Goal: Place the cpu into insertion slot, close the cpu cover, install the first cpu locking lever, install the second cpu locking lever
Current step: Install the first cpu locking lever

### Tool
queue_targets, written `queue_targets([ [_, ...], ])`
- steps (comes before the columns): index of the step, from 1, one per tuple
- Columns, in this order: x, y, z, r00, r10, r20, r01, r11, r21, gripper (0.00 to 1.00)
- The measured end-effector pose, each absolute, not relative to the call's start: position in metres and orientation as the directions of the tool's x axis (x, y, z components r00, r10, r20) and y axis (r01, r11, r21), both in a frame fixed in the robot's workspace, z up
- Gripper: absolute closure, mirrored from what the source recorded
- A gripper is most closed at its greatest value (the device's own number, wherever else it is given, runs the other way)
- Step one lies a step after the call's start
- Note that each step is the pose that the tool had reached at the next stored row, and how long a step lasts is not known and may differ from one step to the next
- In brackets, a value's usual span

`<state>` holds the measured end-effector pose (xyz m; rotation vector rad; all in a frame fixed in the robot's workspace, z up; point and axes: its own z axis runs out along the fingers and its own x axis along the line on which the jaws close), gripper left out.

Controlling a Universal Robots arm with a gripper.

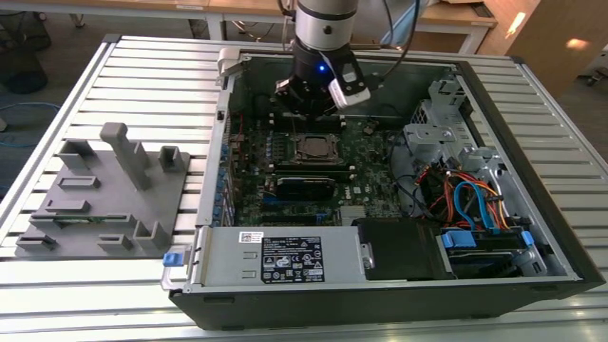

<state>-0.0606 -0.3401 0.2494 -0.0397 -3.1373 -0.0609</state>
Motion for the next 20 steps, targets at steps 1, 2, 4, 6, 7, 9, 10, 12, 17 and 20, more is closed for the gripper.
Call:
queue_targets([
  [1,-0.062,-0.340,0.249,-1.000,0.024,0.004,0.024,0.999,0.039,0.90],
  [2,-0.063,-0.340,0.249,-1.000,0.022,0.004,0.023,0.999,0.039,0.90],
  [4,-0.066,-0.340,0.249,-1.000,0.019,0.004,0.019,0.999,0.039,0.90],
  [6,-0.069,-0.340,0.249,-1.000,0.016,0.004,0.016,0.999,0.039,0.90],
  [7,-0.071,-0.340,0.249,-1.000,0.014,0.004,0.014,0.999,0.039,0.90],
  [9,-0.075,-0.340,0.249,-1.000,0.011,0.004,0.011,0.999,0.039,0.90],
  [10,-0.077,-0.340,0.249,-1.000,0.009,0.004,0.009,0.999,0.039,0.90],
  [12,-0.080,-0.340,0.249,-1.000,0.005,0.004,0.006,0.999,0.039,0.90],
  [17,-0.086,-0.340,0.249,-1.000,-0.004,0.004,-0.004,0.999,0.039,0.90],
  [20,-0.089,-0.339,0.249,-1.000,-0.008,0.004,-0.008,0.999,0.039,0.90],
])
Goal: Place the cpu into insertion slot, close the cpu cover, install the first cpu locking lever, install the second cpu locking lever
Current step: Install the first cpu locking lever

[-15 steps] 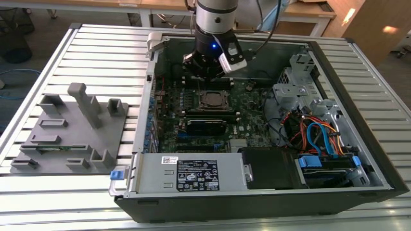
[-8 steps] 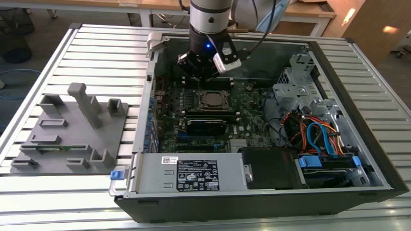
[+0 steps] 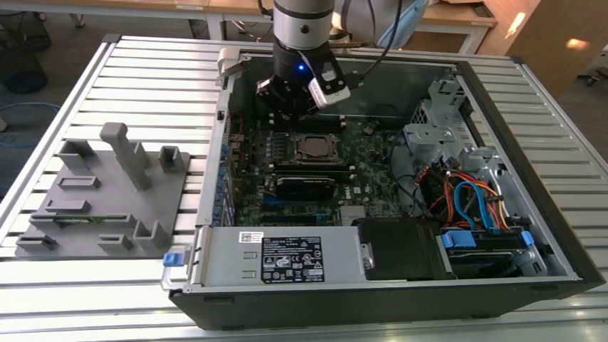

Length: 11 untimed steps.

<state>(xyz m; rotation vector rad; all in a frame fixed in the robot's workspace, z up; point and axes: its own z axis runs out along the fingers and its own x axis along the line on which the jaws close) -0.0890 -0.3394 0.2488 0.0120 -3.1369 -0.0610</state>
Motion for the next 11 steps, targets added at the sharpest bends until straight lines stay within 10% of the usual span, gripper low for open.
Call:
queue_targets([
  [11,-0.0904,-0.3395,0.2487,-1.000,-0.010,0.004,-0.010,0.999,0.039,0.90],
])
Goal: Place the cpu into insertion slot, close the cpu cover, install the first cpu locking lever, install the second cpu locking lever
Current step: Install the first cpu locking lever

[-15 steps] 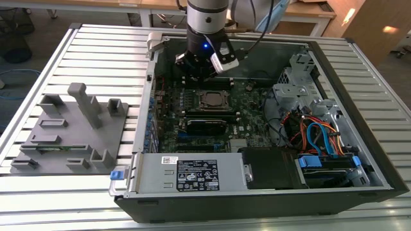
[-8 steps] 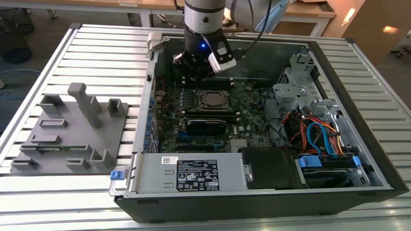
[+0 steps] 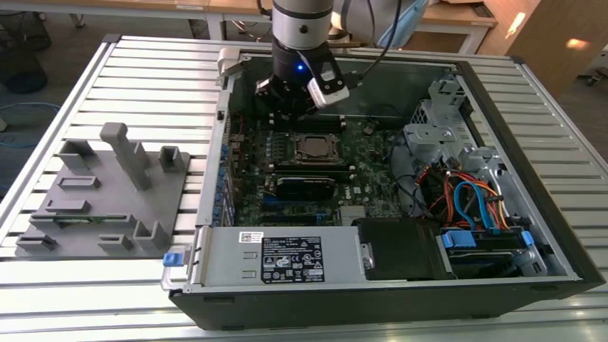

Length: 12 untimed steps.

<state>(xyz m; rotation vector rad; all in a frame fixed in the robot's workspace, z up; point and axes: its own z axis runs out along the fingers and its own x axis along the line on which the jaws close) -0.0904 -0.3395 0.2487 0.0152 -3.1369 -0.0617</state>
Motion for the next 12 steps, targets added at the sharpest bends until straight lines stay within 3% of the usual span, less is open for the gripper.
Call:
queue_targets([
  [12,-0.0999,-0.3345,0.2487,-1.000,-0.015,0.004,-0.015,0.999,0.044,0.90],
])
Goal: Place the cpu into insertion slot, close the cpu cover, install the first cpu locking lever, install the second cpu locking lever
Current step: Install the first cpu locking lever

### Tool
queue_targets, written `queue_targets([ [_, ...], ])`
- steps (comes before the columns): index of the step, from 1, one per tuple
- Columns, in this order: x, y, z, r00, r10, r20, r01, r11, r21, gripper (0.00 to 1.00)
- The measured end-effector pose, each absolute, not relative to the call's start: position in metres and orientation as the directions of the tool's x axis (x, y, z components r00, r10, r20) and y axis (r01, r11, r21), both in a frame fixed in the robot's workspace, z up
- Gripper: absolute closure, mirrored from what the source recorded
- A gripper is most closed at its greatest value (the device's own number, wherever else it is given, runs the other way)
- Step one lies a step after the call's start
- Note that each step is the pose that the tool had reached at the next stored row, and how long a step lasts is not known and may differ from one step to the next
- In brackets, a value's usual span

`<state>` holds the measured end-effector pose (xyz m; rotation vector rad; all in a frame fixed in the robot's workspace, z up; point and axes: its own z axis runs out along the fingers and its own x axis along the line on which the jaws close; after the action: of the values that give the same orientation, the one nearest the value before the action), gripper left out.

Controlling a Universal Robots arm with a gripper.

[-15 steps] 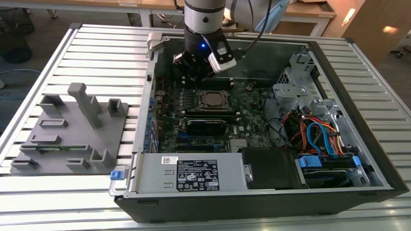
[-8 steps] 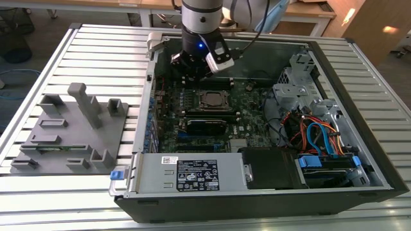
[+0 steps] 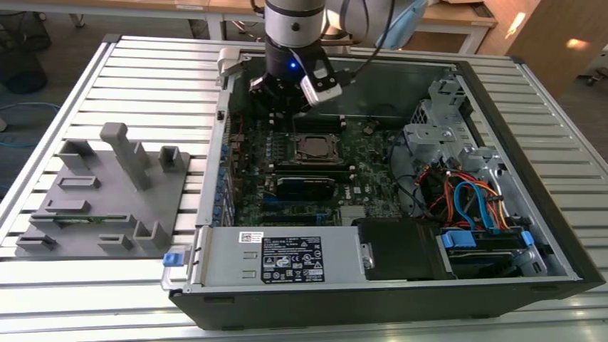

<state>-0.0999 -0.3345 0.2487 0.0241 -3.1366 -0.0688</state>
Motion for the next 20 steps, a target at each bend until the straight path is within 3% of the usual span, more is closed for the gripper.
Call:
queue_targets([
  [20,-0.103,-0.317,0.252,-1.000,-0.030,0.004,-0.030,0.999,0.044,0.90],
])
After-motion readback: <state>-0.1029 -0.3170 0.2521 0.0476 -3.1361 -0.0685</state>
